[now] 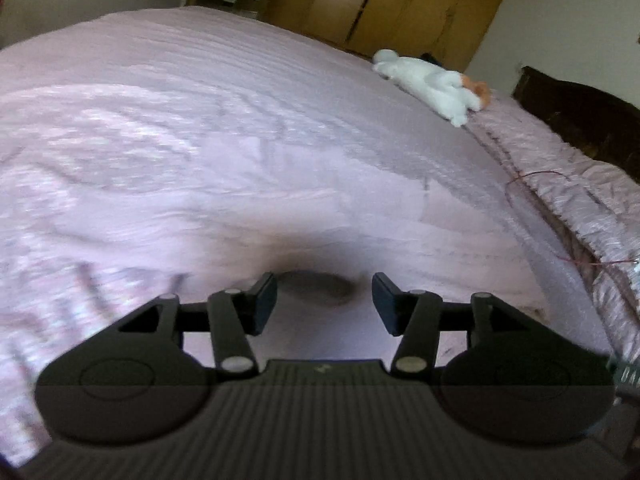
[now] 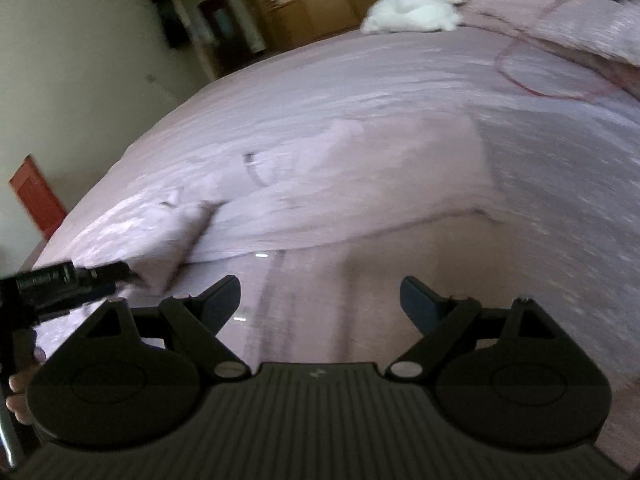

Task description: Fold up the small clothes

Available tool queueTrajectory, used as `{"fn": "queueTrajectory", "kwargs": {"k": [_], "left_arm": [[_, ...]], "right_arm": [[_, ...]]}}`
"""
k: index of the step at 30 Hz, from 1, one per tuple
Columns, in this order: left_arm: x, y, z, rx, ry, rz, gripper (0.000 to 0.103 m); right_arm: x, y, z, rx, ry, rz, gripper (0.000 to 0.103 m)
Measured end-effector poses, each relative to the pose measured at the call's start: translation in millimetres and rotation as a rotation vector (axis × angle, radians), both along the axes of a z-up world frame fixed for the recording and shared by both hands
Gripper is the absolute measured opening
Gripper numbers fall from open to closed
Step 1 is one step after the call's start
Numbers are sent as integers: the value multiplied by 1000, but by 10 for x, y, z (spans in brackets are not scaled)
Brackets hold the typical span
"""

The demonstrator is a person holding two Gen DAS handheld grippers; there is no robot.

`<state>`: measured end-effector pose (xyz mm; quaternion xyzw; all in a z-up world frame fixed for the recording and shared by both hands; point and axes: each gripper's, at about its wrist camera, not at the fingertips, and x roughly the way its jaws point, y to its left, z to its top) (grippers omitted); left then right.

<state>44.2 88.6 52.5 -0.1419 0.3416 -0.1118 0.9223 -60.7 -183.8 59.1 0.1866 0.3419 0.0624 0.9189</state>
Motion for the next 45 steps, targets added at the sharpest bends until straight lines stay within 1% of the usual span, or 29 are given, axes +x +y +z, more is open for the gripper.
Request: {"fn": "queueTrajectory", "kwargs": {"k": [3, 5, 6, 8, 13, 15, 19, 23, 25, 28, 34, 40, 44, 45], "left_arm": [[-142, 213, 28, 60, 16, 54, 54], [-220, 361, 33, 121, 39, 90, 54], [-248, 419, 27, 139, 48, 103, 54], [-306, 570, 6, 175, 92, 152, 54], [-391, 828, -40, 173, 181, 211, 54], [-427, 902, -46, 172, 196, 231, 54], [-473, 1119, -94, 150, 223, 275, 54], [-508, 1269, -120, 178, 226, 311, 54], [-511, 1343, -148, 169, 237, 330, 54], [-531, 1438, -192, 145, 244, 348, 54], [-546, 1459, -234, 136, 238, 345, 54], [-545, 1451, -267, 132, 231, 340, 56], [-548, 1436, -265, 148, 227, 328, 56], [-549, 1435, -269, 153, 226, 325, 56]], "right_arm": [[129, 253, 106, -5, -15, 83, 91], [220, 434, 167, 2, -16, 131, 91], [264, 540, 198, 7, -20, 160, 91], [353, 743, 253, 11, -24, 208, 91], [526, 1290, 347, 12, -34, 328, 91], [550, 1470, 370, -2, -37, 376, 91], [622, 1809, 424, -46, -51, 426, 91], [691, 2033, 434, -59, -60, 449, 91], [740, 2185, 428, -93, -67, 455, 91], [799, 2370, 405, -129, -70, 495, 91], [873, 2723, 317, -199, -80, 597, 91], [1030, 3067, 134, -228, -66, 666, 91], [1094, 3326, 7, -283, -66, 722, 91], [1109, 3388, -27, -295, -51, 747, 89]]}}
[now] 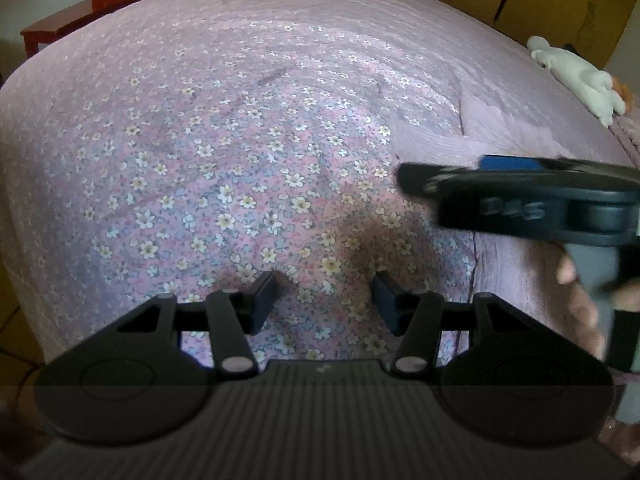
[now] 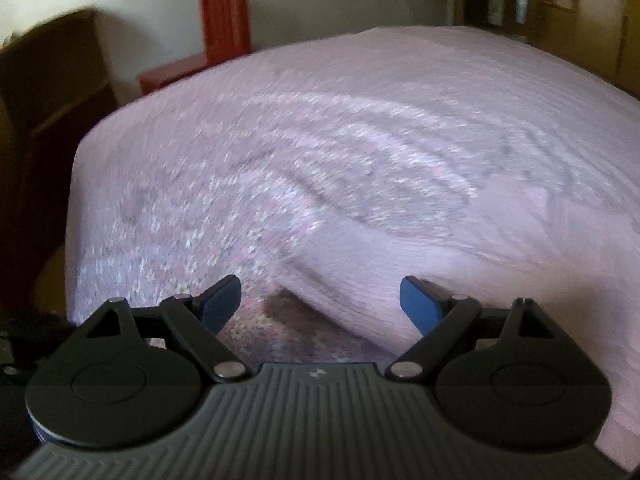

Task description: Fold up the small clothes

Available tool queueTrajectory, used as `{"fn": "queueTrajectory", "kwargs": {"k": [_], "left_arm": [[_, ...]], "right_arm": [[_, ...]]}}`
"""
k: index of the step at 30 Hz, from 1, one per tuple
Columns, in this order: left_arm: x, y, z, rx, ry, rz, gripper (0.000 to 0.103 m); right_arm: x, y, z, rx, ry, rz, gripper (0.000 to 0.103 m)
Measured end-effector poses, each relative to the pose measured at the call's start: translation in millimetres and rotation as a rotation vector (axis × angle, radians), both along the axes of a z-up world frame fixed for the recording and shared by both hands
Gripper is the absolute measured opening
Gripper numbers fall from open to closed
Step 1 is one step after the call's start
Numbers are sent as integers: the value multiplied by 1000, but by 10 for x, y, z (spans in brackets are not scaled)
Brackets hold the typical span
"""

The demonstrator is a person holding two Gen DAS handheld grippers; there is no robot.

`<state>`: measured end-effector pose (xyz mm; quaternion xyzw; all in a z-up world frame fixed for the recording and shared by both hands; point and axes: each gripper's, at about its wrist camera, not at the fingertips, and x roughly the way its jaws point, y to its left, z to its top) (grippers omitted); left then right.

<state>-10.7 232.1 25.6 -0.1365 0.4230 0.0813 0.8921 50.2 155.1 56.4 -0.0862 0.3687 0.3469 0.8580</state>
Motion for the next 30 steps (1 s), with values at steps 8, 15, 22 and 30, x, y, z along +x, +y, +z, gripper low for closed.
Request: {"fn": "queueTrajectory", "kwargs": {"k": [8, 15, 22, 30], "left_arm": [[9, 3, -6, -3, 2, 4, 56], [22, -17, 57, -15, -3, 3, 56], [141, -239, 243, 13, -48, -66, 56], [493, -659, 397, 82, -75, -166, 56]], "right_arm": [[138, 24, -70, -15, -6, -85, 10], [147, -567, 524, 123, -115, -165, 8], [158, -1526, 1070, 192, -239, -320, 8], [-100, -2742, 1052, 169, -281, -553, 8]]}}
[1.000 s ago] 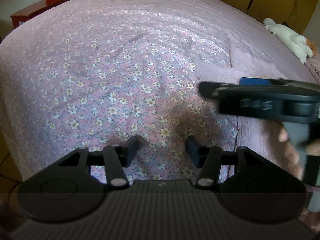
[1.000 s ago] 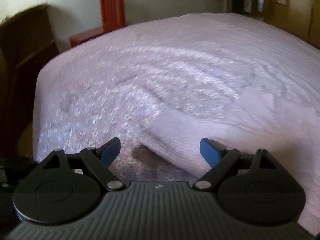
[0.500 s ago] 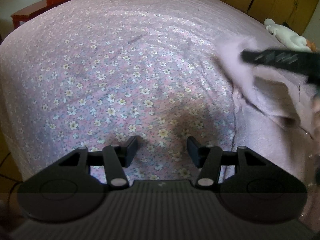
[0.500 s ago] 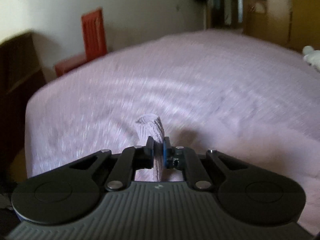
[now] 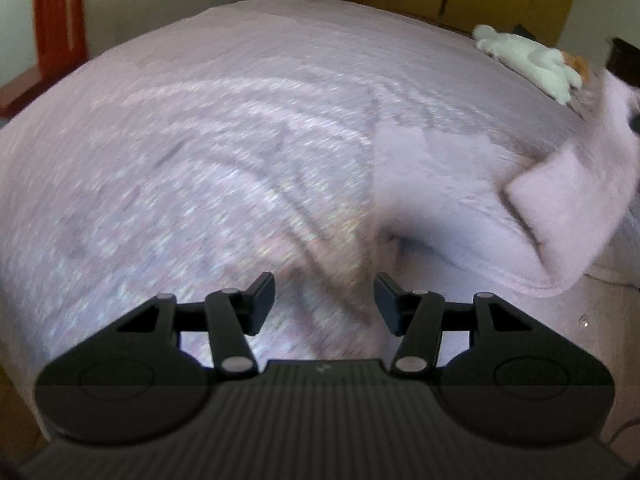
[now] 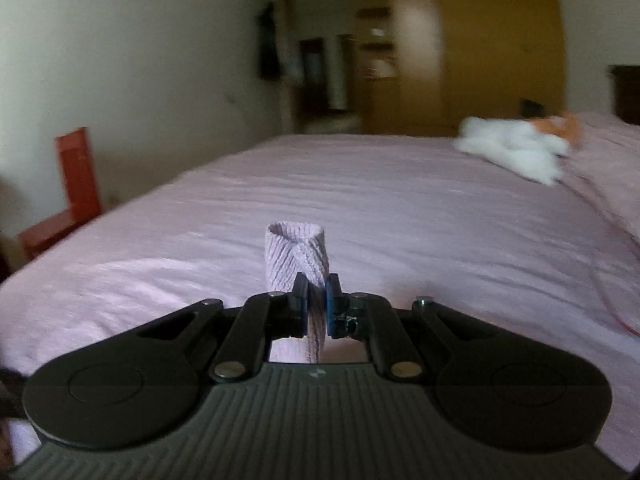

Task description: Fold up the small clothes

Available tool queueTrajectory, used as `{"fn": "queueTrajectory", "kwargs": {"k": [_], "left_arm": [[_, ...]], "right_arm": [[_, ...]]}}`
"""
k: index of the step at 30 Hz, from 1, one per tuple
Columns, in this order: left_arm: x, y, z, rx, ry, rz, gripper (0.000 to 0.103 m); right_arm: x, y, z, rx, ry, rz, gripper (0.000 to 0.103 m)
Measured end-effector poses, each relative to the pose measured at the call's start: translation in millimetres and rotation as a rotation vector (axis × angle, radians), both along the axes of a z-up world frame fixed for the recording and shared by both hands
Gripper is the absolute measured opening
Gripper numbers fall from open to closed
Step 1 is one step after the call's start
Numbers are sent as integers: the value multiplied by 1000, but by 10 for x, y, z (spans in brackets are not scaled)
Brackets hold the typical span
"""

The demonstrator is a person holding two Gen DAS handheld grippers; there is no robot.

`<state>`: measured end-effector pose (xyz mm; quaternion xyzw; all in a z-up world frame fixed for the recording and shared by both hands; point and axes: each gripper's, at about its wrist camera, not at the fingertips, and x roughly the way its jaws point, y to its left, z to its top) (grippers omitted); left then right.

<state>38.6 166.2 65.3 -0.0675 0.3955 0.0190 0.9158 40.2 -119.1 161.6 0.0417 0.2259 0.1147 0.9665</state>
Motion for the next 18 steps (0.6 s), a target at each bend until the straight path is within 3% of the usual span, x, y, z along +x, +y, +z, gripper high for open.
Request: {"fn": "queueTrajectory", "kwargs": {"k": [6, 11, 13, 15, 18], "left_arm": [[377, -282, 53, 8, -17, -73, 56], [772, -422, -4, 23, -24, -83, 56], [929, -476, -54, 34, -22, -89, 56], [1057, -499, -99, 46, -25, -80, 56], [1282, -493, -191, 50, -9, -71, 60]], "right_arm": [[-205, -722, -540, 19, 104, -163, 8], [-355, -940, -1057, 47, 200, -214, 10], [-398, -1033, -1207, 76, 264, -198, 18], [-523, -1125, -1282, 100, 300, -199, 38], [-639, -1247, -1232, 166, 292, -195, 52]]}}
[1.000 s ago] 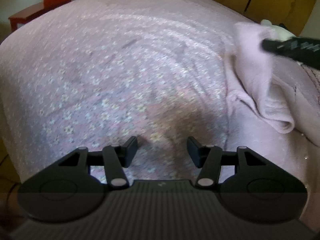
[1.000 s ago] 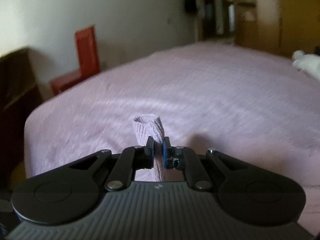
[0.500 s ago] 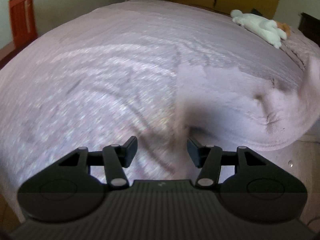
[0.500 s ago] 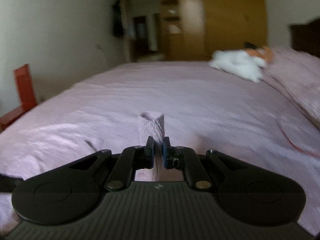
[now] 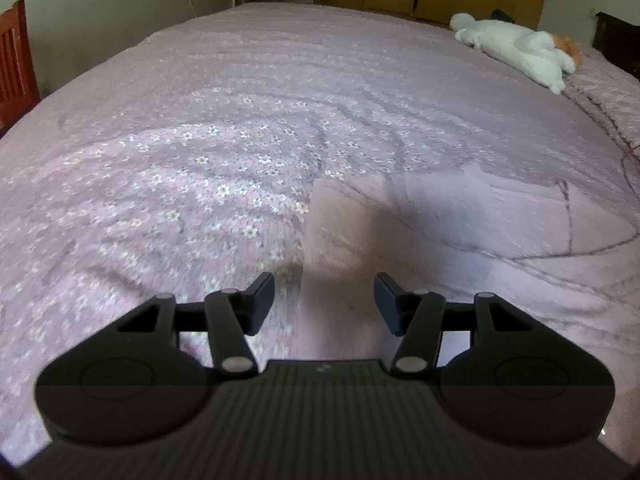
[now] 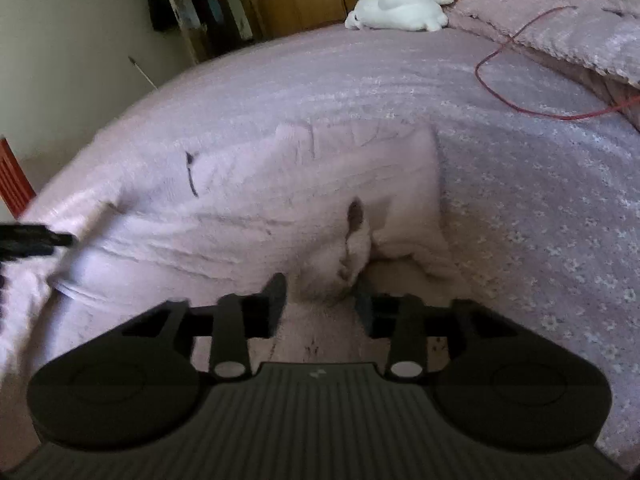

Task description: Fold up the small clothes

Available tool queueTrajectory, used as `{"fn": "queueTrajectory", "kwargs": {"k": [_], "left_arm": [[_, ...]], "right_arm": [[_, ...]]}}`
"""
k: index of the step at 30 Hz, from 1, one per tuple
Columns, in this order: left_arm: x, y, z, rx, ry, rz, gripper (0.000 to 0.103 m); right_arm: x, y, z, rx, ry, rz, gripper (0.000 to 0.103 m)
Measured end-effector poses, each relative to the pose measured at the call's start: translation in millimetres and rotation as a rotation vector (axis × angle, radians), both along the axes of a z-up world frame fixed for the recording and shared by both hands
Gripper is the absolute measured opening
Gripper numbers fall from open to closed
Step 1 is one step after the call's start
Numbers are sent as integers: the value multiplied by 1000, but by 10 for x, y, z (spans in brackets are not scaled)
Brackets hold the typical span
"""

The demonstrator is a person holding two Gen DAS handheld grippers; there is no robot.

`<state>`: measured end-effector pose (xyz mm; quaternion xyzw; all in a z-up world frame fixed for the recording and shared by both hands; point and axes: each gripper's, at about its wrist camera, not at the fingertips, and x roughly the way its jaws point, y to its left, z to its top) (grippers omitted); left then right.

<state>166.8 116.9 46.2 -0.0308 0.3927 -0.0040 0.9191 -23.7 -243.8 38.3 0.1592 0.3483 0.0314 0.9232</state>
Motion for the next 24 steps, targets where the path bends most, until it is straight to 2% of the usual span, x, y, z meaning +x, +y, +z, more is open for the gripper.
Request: {"fn": "queueTrajectory", "kwargs": {"k": [3, 5, 7, 9, 10, 11, 12, 13, 15, 17, 20, 22, 24], "left_arm": [[141, 25, -61, -8, 14, 24, 61], [196, 42, -89, -31, 16, 44, 61], [184, 41, -85, -57, 9, 66, 61], [98, 13, -48, -80, -32, 63, 61], [53, -11, -30, -83, -50, 62, 61], [12, -40, -15, -86, -67, 53, 61], [-24, -65, -3, -90, -82, 41, 61], [-62, -94, 3, -95, -100, 29, 61], [-105, -142, 6, -107, -134, 14, 61], [-138, -192, -1, -120, -177, 9, 61], [-171, -304, -46, -78, -245, 31, 61], [-172, -403, -109, -18, -269, 41, 61], [-134, -476, -203, 24, -262, 43, 61]], "right_arm": [[-6, -64, 190, 0, -60, -4, 61], [144, -82, 234, -20, -81, 4, 62], [315, -71, 184, -39, -54, 15, 62], [483, -67, 105, -31, -4, 23, 62], [542, -49, 54, -24, 19, 34, 60], [586, -24, 16, -28, 33, 41, 44], [615, 13, 2, -39, 44, 56, 13], [643, 42, 20, -31, 50, 78, 9], [661, 93, 167, -40, 8, 102, 8], [622, 132, 454, -92, -99, 104, 8], [603, 103, 807, -117, -216, 99, 8], [674, 90, 828, -180, -216, 80, 8], [792, 40, 679, -216, -157, 48, 8]]}}
